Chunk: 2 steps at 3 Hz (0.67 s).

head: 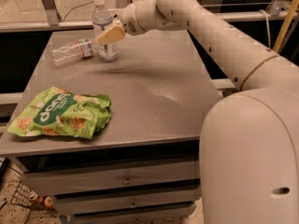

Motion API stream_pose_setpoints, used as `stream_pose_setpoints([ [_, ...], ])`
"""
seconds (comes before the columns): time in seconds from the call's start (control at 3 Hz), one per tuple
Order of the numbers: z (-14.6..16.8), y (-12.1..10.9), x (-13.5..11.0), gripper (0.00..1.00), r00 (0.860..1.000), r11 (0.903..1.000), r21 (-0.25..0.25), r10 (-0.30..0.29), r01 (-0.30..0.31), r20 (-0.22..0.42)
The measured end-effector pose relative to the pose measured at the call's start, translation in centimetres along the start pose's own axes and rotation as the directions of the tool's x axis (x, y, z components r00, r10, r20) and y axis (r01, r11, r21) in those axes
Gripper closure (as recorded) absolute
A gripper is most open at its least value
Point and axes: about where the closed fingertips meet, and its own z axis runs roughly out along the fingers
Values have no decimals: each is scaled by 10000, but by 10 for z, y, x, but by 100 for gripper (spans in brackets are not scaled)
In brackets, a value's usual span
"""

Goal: Move blue plastic bottle near water bottle

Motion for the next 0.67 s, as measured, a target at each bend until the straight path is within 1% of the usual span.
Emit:
stream_pose_setpoints([
  [0.33,-40,-13,-3,0,9997,9971,712,-245,251,-96],
  [0.67,-99,-24,-1,0,9996,9861,1646,-204,234,-198],
])
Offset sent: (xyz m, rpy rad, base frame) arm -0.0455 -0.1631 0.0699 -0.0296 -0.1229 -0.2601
